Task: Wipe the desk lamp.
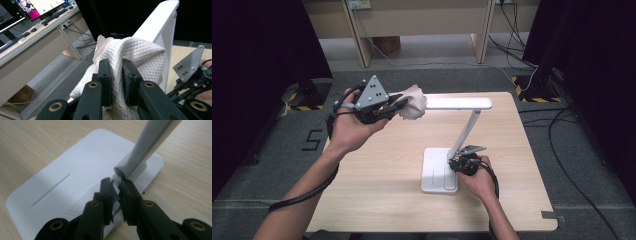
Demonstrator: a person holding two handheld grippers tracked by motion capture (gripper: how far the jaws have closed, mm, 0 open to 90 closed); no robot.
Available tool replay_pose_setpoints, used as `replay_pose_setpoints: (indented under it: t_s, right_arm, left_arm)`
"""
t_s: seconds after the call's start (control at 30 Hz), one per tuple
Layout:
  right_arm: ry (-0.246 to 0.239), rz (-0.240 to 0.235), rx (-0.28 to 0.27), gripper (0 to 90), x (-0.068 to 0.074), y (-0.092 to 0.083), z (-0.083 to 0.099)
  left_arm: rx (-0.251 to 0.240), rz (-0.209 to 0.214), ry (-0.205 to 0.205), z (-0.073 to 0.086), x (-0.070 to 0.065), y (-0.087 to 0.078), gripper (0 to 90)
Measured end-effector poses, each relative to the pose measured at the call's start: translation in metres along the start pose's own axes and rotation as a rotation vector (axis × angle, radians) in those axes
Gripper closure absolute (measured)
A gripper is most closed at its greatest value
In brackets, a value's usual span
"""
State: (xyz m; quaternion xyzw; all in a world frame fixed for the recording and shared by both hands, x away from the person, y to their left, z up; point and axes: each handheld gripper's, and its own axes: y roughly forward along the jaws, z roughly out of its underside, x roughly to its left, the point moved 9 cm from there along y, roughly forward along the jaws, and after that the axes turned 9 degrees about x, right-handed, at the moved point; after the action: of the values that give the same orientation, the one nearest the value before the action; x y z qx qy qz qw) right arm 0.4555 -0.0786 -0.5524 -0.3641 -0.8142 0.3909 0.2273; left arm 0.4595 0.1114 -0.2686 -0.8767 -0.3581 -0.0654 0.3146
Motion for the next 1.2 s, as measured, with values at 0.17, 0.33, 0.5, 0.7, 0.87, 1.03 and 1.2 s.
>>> replay_pose_setpoints:
  t_s: [0.17,0.33,0.5,0.7,0.87,1.03,1.2]
  right_arm:
    - [0.007,0.001,0.0,80.2,0.0,0.0,0.0]
    - [0.003,0.002,0.0,80.2,0.0,0.0,0.0]
    - [0.001,0.005,-0.001,80.3,0.0,0.0,0.0]
    - [-0.004,0.01,-0.001,80.8,0.0,0.0,0.0]
    - [-0.004,0.011,0.0,80.9,0.0,0.0,0.0]
    - [-0.005,0.011,0.001,81.2,0.0,0.0,0.0]
    - [-0.005,0.009,-0.002,81.2,0.0,0.0,0.0]
  left_arm:
    - [0.004,0.008,0.002,-0.007,-0.006,0.006,78.9]
    - [0.005,0.016,0.011,-0.012,-0.013,0.011,78.9]
    - [0.003,0.019,0.005,-0.017,-0.018,0.016,79.0]
    - [0.002,0.02,-0.009,-0.021,-0.021,0.021,79.1]
    - [0.003,0.025,-0.006,-0.026,-0.025,0.026,79.2]
    - [0.003,0.029,-0.005,-0.03,-0.028,0.03,79.2]
    - [0.002,0.031,-0.004,-0.033,-0.032,0.033,79.2]
